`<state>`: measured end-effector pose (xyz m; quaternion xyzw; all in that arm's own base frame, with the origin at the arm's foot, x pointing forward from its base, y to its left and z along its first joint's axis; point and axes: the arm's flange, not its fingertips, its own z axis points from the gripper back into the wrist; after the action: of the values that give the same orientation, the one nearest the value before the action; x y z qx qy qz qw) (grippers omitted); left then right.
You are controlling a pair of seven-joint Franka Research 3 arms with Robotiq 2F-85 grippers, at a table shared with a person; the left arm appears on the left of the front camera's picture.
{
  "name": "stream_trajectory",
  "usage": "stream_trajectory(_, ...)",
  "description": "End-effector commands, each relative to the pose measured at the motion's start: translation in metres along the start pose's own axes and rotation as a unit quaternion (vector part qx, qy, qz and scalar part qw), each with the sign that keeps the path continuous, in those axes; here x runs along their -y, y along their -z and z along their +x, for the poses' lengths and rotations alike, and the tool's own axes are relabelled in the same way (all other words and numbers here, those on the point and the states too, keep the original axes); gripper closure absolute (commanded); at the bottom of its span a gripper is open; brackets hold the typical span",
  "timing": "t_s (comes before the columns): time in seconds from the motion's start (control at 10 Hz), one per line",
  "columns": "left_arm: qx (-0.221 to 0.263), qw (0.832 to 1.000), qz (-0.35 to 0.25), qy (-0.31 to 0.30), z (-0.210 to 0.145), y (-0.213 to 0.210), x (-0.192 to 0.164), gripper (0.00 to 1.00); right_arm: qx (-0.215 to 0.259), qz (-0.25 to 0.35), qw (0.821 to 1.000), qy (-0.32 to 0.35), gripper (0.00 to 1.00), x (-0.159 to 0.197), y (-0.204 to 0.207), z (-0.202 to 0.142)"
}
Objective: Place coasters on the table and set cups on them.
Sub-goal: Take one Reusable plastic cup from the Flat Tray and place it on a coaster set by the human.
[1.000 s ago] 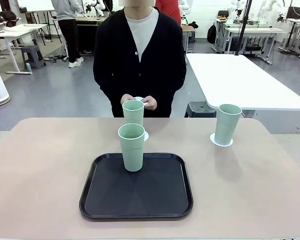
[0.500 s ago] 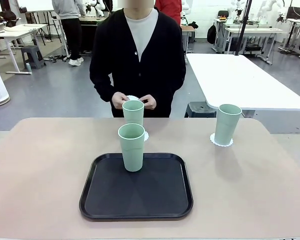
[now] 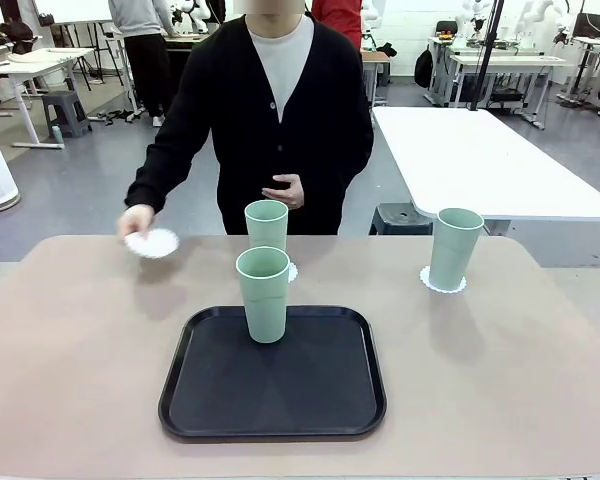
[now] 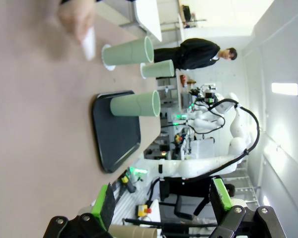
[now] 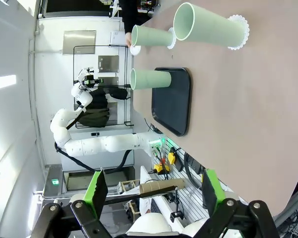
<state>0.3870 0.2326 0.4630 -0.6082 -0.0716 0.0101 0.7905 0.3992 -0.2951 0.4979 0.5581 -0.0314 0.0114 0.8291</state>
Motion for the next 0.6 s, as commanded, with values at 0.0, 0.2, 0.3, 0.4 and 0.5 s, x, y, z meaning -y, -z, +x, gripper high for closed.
stream_trajectory(0.0, 0.004, 1.000, -0.003, 0.003, -0.0002, -0.0011, 0.0023, 0.00, 0.000, 0.007, 1.000, 0.001, 0.00, -0.0021, 0.0002, -0.0004)
stream_trajectory(0.2, 0.004, 1.000, -0.003, 0.003, -0.0002, -0.0011, 0.0023, 0.00, 0.000, 0.007, 1.000, 0.001, 0.00, -0.0021, 0.0002, -0.0004)
stream_trajectory(0.3, 0.004, 1.000, -0.003, 0.003, -0.0002, -0.0011, 0.0023, 0.00, 0.000, 0.007, 1.000, 0.001, 0.00, -0.0021, 0.0002, -0.0004)
stream_trajectory(0.4, 0.004, 1.000, -0.003, 0.003, -0.0002, -0.0011, 0.0023, 0.00, 0.000, 0.007, 1.000, 0.001, 0.00, -0.0021, 0.0002, -0.0004)
stream_trajectory(0.5, 0.004, 1.000, -0.003, 0.003, -0.0002, -0.0011, 0.0023, 0.00, 0.000, 0.007, 1.000, 0.001, 0.00, -0.0021, 0.0002, -0.0004)
